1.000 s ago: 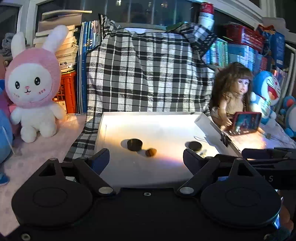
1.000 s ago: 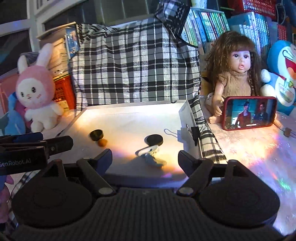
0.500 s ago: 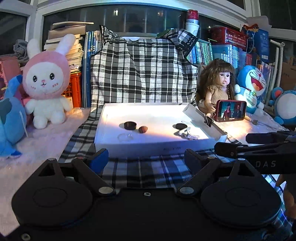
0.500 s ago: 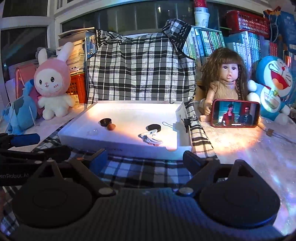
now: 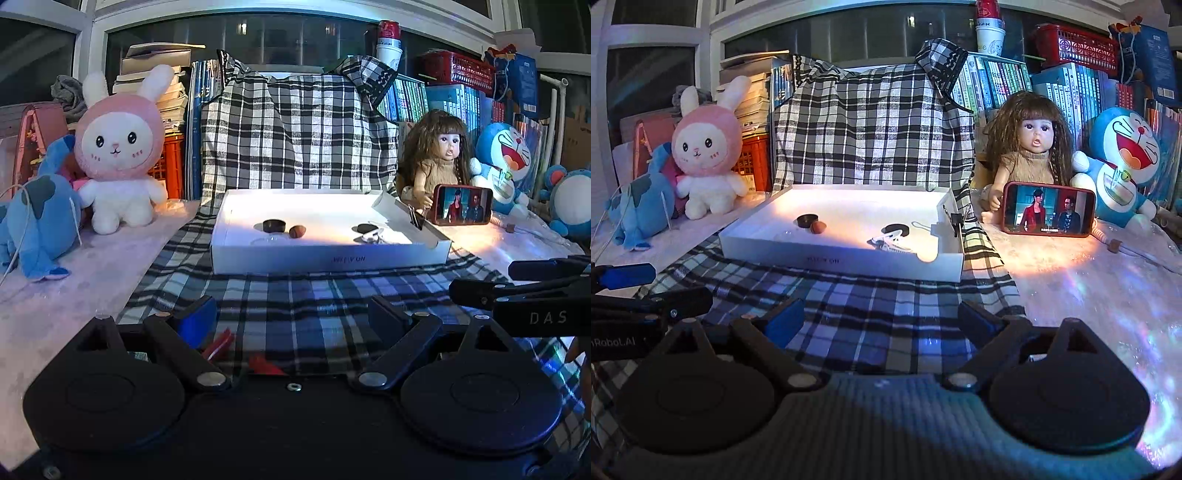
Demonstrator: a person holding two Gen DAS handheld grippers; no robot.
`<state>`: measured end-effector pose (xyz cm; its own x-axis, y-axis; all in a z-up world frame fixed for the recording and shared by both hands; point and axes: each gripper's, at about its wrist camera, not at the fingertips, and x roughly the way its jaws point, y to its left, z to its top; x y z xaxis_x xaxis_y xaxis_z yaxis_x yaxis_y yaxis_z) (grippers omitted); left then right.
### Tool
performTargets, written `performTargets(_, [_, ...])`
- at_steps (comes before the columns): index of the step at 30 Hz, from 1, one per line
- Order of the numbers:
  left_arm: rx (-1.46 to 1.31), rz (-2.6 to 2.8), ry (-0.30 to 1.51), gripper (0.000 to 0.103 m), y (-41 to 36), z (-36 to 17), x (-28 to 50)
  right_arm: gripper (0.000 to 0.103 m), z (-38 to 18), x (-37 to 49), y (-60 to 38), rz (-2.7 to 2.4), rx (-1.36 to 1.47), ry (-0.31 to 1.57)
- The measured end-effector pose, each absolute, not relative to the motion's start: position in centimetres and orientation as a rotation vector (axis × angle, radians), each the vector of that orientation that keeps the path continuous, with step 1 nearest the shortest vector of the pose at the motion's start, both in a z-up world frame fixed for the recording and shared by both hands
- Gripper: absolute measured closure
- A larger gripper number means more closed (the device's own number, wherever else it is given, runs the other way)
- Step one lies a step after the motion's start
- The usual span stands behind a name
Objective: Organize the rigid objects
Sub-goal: 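Move both tools back from the tray over the cloth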
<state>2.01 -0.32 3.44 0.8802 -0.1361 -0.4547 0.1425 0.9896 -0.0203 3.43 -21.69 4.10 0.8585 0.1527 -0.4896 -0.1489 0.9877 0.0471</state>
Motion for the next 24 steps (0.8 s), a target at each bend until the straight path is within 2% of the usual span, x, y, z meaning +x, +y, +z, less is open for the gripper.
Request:
performTargets(19, [0.031, -0.142, 0.497, 0.015, 0.9, 0.9, -1.4, 0.007, 2.3, 0.1, -20.9, 0.202, -0.062, 0.535])
performTargets(24, [0.021, -0.166, 0.509, 0.017, 0.9, 0.5, -1.8, 0.007, 2.0, -0.3, -20.6, 0.221, -0.069, 0.543])
